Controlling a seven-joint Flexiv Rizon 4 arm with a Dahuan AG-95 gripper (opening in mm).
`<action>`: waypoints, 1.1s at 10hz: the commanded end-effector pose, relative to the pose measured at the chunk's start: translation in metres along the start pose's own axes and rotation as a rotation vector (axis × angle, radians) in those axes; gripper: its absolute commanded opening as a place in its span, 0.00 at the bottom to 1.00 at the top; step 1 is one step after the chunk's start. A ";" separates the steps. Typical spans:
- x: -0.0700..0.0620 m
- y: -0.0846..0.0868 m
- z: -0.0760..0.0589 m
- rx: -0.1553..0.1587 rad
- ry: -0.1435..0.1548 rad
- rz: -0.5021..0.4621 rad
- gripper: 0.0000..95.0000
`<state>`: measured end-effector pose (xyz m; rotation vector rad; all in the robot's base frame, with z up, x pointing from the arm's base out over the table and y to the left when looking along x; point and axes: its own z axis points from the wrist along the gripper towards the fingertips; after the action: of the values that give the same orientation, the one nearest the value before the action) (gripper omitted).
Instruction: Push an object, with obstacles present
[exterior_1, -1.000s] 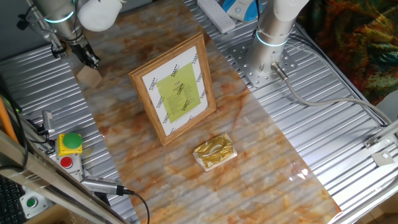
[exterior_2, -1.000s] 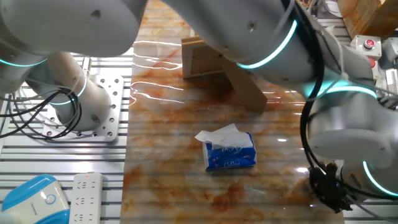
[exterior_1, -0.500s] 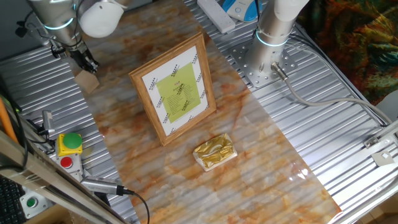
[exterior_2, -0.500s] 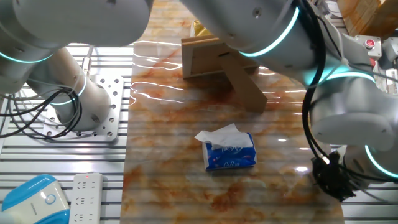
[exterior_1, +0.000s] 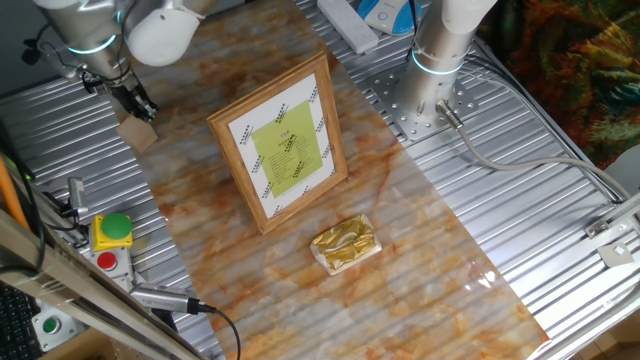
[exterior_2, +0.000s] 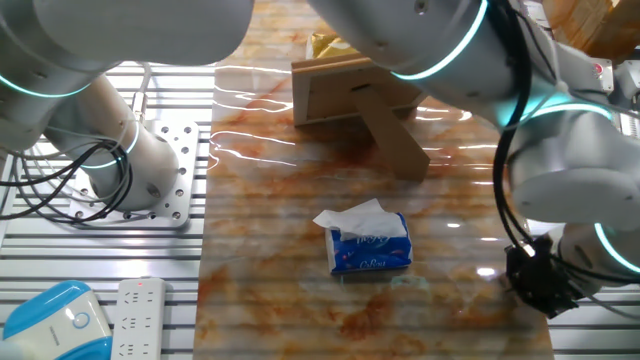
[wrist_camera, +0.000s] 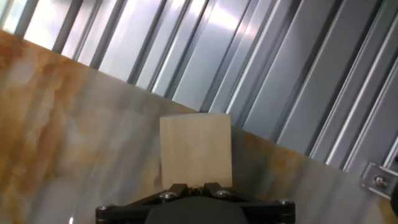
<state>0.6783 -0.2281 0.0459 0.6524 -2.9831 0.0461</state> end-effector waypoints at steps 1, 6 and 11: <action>0.009 -0.006 -0.005 0.003 0.023 -0.008 0.00; 0.031 -0.030 -0.013 0.006 0.052 -0.010 0.00; 0.020 -0.037 -0.010 0.011 0.045 -0.006 0.00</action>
<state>0.6800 -0.2694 0.0574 0.6567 -2.9374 0.0736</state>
